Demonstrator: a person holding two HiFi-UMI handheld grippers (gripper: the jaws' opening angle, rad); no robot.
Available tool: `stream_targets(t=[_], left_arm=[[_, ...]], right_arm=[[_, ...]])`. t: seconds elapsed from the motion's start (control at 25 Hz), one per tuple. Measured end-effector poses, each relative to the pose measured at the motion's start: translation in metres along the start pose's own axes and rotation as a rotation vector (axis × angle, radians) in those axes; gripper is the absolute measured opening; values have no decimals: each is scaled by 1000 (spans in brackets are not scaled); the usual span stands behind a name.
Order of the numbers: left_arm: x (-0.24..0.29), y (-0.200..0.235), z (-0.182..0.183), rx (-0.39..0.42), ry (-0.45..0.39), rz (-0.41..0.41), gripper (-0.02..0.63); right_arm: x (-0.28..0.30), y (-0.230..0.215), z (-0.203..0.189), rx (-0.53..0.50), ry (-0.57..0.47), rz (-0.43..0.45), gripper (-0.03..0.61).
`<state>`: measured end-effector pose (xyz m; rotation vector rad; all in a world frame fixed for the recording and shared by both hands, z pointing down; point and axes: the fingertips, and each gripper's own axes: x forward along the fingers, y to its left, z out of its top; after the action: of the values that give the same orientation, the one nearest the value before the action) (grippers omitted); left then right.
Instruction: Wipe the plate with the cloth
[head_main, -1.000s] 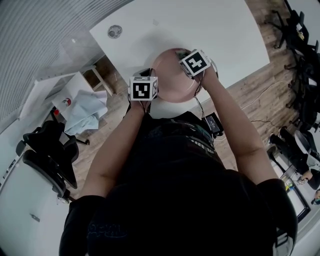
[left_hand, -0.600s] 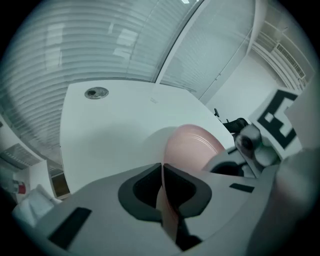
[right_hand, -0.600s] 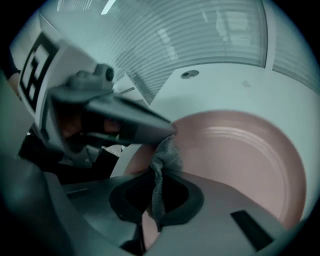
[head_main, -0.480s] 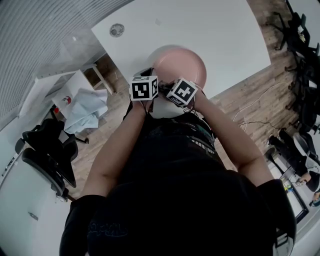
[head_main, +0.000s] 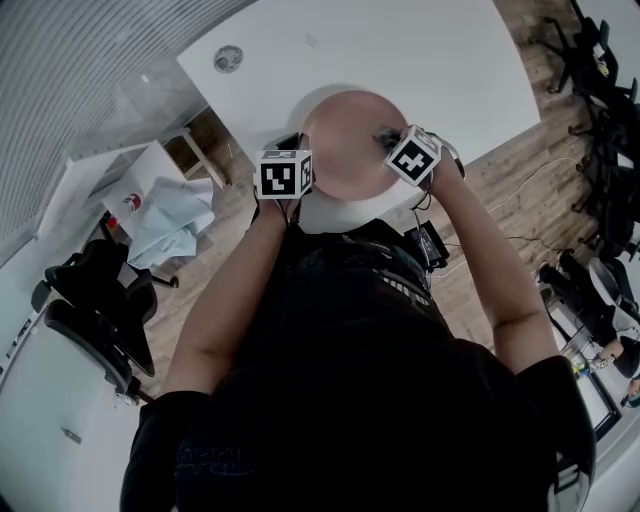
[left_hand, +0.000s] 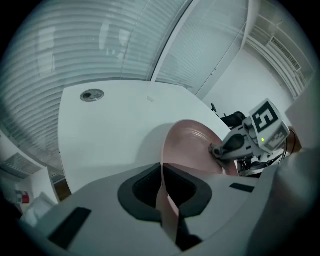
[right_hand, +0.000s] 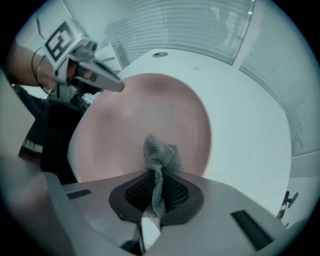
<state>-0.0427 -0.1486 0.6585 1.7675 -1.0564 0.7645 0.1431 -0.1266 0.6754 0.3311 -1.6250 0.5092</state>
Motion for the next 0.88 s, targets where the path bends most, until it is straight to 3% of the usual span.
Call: stream_targets(t=[0.2,0.32,0.44,0.56,0.72,0.88], left_arm=[[1,-1,1,-4,0,2,26],[0,1,0,-36,-7,-4,26],[0,2,2,-50,-21,-3,26],[1,2,2,-67,-22,-6,26],[1,2,2,-70,-25,-9,26],[0,2,1,-47,-20,-7,26]], right_arm=[[-3,-35,81,28,-165,-124,34],[1,-7,124,-22,-236,-85,34],[7,44,140,-101,-269,4,34],[11,95,120,-142,-253,112,34],[16,135,58,-170,-137,204,34],[14,110,3,-134,-35,158,34]])
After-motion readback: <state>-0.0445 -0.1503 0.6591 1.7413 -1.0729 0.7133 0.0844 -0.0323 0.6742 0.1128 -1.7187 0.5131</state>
